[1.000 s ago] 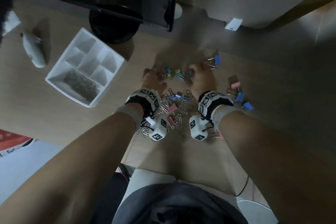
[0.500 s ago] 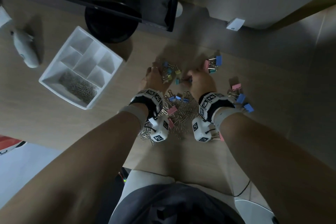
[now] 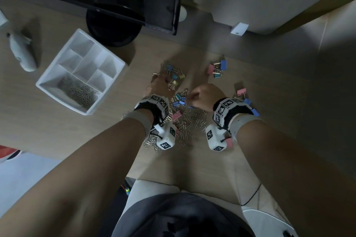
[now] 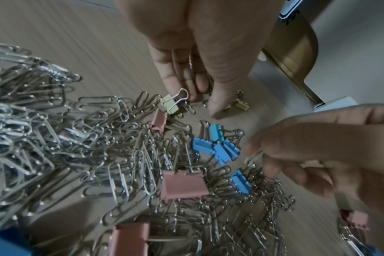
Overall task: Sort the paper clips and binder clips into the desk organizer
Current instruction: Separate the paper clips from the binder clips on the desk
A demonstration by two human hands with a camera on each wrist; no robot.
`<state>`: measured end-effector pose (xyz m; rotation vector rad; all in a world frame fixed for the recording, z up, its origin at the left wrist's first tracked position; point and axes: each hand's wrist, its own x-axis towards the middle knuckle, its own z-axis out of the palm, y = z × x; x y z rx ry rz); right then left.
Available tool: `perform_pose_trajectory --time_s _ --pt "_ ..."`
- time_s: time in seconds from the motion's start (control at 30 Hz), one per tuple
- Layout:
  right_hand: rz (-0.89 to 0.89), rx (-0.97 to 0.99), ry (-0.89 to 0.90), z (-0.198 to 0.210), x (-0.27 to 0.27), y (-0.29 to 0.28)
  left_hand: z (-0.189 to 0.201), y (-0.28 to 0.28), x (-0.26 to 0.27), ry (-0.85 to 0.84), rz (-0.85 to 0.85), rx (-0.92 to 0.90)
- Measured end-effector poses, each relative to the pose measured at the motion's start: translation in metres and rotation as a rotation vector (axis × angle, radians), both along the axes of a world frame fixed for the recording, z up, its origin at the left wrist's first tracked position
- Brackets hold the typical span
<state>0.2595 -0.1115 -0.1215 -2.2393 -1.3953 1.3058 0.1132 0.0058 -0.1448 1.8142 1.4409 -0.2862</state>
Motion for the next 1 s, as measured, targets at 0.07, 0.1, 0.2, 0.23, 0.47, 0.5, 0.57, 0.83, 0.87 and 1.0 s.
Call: perform_pose_trajectory --time_s 0.07,0.1,0.2,0.23,0.47,0.5,0.57,0.83,0.87,1.0 --pt "-0.015 -0.004 -0.067 -0.003 -0.002 0.001 0.000 0.000 0.000 -0.009 0.000 -0.006" --pt "-0.051 0.029 -0.119 -0.006 -0.002 0.003 0.000 0.000 0.000 -0.008 -0.006 0.001" --pt "-0.059 0.044 -0.116 -0.009 -0.009 0.009 -0.001 0.001 -0.001 -0.001 -0.018 0.008" --pt "-0.034 0.037 -0.101 -0.010 -0.011 0.011 -0.002 0.000 -0.001 0.001 -0.023 0.014" --pt "-0.012 0.006 -0.108 -0.015 -0.018 0.018 -0.006 -0.003 0.002 0.000 -0.040 0.025" --pt "-0.017 0.005 -0.092 -0.017 -0.018 0.018 -0.004 -0.001 0.003 0.021 -0.051 0.036" --pt "-0.042 0.016 -0.080 -0.019 -0.019 0.018 -0.002 0.002 0.004 0.073 -0.093 0.032" --pt "-0.044 0.079 -0.164 -0.023 -0.022 0.009 -0.005 0.005 0.002 0.091 -0.134 -0.002" --pt "-0.053 0.091 -0.177 -0.024 -0.024 0.008 -0.007 0.005 0.002 0.091 -0.127 -0.008" --pt "-0.052 0.098 -0.229 -0.024 -0.031 0.014 -0.011 0.003 0.002 0.064 -0.088 -0.018"
